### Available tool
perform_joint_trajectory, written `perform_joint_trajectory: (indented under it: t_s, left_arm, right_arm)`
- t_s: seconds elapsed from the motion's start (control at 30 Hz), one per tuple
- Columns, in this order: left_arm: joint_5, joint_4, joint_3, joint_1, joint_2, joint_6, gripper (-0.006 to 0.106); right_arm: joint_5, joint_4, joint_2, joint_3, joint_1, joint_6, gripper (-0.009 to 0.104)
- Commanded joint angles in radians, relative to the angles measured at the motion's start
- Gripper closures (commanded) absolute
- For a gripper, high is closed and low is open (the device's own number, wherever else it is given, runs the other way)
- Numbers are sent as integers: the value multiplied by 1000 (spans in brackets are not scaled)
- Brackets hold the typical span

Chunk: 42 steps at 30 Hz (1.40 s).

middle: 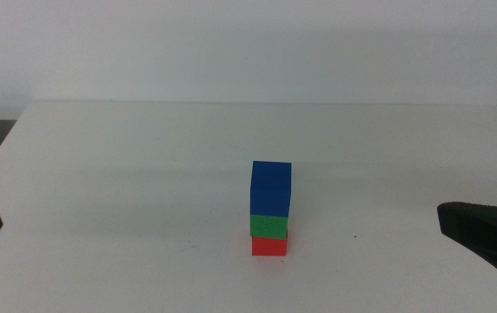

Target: Stack red cubes first, then green, then blue cubes in a specific spot.

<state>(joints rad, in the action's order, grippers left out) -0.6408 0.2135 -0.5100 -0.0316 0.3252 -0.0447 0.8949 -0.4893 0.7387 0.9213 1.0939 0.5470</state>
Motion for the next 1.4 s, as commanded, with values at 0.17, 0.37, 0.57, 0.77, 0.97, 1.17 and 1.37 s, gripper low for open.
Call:
perform_joint_trajectory:
  t_s: [0.17,0.37,0.57,0.77,0.97,1.17,1.37]
  left_arm:
    - [31,13,10,2,-82,-11,7]
    - [31,13,10,2,-93,-11,7]
    - [31,15,10,2,-120,-12,7]
    - [73,13,70,2,-204,-12,7]
    - [140,13,221,2,-325,-12,7]
    - [256,13,338,2,-325,-12,7]
    - [363,-40,429,2,-325,-12,7]
  right_arm:
    - [-12,-6,-5,-4,1,-3,2]
    - [-12,-6,-5,-4,1,-3,2]
    - [-41,31,-48,-121,-71,-3,2]
    - [-306,212,-171,-354,-324,-3,2]
    - [-401,276,-391,-556,-638,-3,2]
    - [-401,316,-662,-734,-895,-3,2]
    - [-433,285,-739,-872,-985,-3,2]
